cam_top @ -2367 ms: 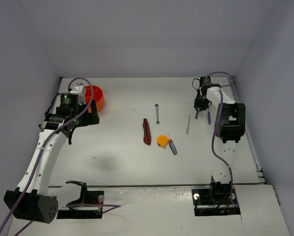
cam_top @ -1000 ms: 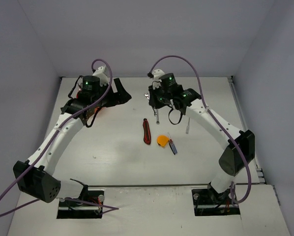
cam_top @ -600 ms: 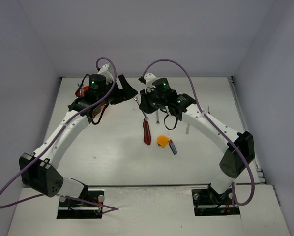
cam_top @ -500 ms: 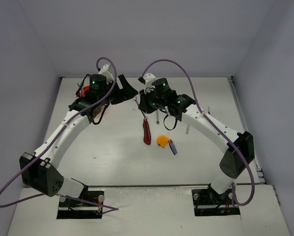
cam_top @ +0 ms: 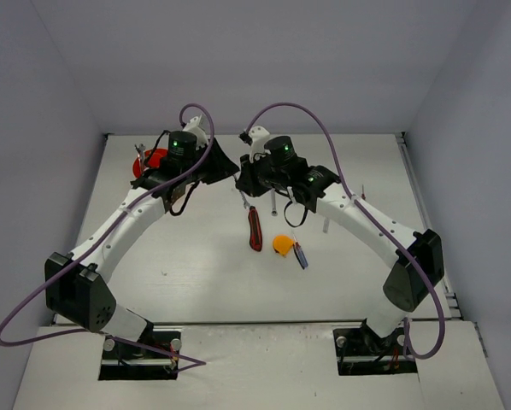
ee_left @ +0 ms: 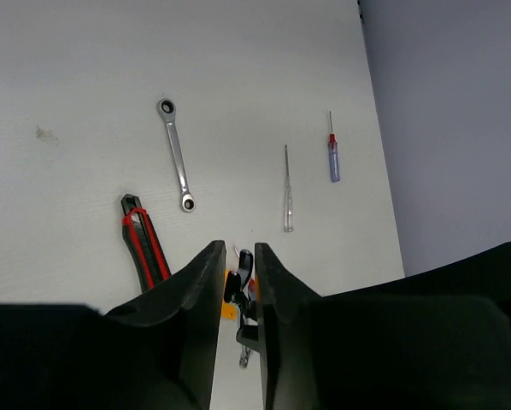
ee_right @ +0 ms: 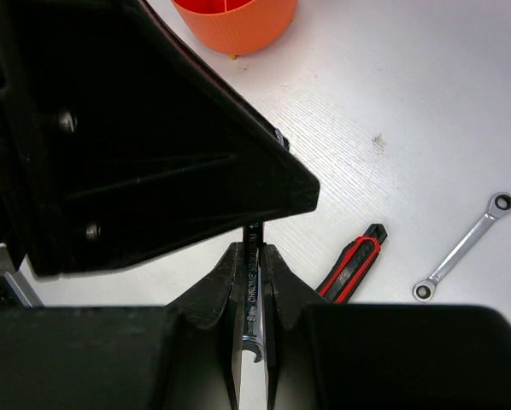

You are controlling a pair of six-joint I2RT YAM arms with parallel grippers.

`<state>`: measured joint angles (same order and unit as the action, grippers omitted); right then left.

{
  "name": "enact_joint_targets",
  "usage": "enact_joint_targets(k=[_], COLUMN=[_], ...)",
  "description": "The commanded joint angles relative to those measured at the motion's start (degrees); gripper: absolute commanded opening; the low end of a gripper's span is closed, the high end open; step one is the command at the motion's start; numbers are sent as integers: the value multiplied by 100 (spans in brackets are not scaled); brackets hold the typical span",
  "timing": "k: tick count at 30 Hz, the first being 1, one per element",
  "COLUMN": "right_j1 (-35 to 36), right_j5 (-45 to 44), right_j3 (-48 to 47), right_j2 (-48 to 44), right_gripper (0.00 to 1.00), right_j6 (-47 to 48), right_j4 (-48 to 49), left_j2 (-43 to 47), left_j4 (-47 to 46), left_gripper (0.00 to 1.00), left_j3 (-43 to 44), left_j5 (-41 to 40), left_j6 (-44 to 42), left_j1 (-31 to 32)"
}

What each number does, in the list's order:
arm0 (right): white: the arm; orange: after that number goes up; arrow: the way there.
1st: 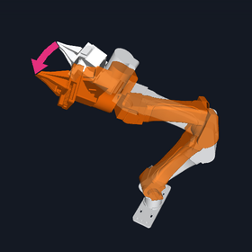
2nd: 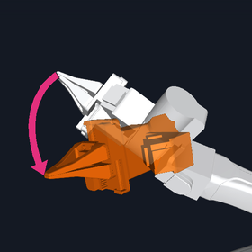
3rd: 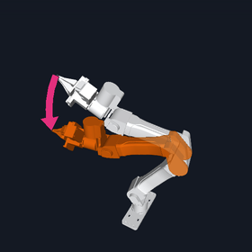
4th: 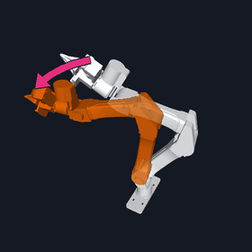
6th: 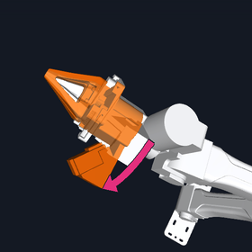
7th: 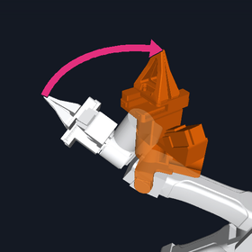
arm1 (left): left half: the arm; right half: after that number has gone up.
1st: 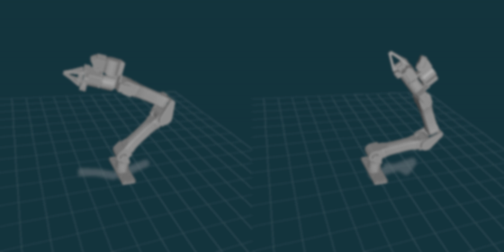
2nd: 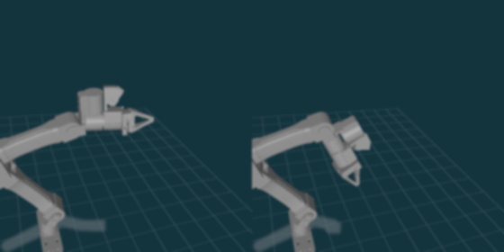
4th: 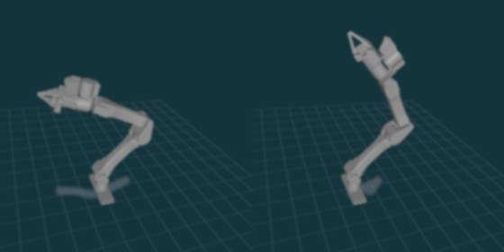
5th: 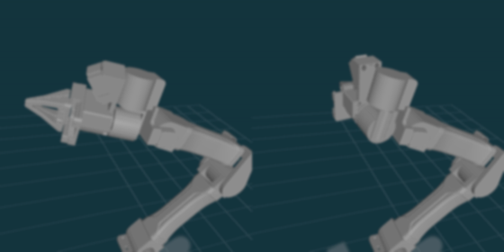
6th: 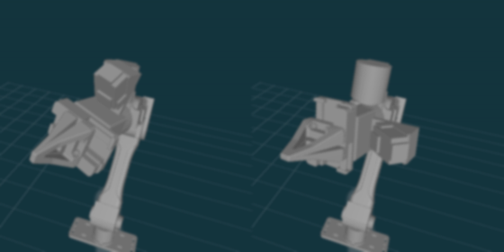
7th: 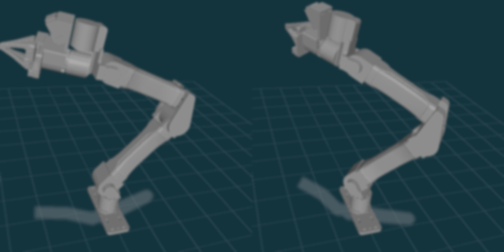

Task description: Sort the tools into containers

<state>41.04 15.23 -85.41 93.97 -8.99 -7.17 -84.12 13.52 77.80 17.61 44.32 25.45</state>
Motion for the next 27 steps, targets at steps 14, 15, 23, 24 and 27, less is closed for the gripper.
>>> enact_joint_targets(k=[14,15,23,24,27], right_j1=[-132,-200,-836,-878,-994], right_j5=[-61,-76,5,10,54], right_j3=[243,345,1286,1404,1666], right_j2=[-558,-647,-1424,-1524,-1758], right_gripper=[72,73,73,73,73], right_j6=[-15,-18,-164,-169,-189], right_j4=[480,480,471,463,434], left_j2=[56,29,-809,-1006,-1536], left_j4=[163,308,1348,1394,1439], left_gripper=[0,0,0,0,0], left_j3=[608,740,2195,2322,2735], left_j5=[-83,-80,-481,-451,-367], left_j6=[-1167,-1391,-3800,-3982,-4234], left_j1=[-850,-1109,-2443,-2586,-3023])
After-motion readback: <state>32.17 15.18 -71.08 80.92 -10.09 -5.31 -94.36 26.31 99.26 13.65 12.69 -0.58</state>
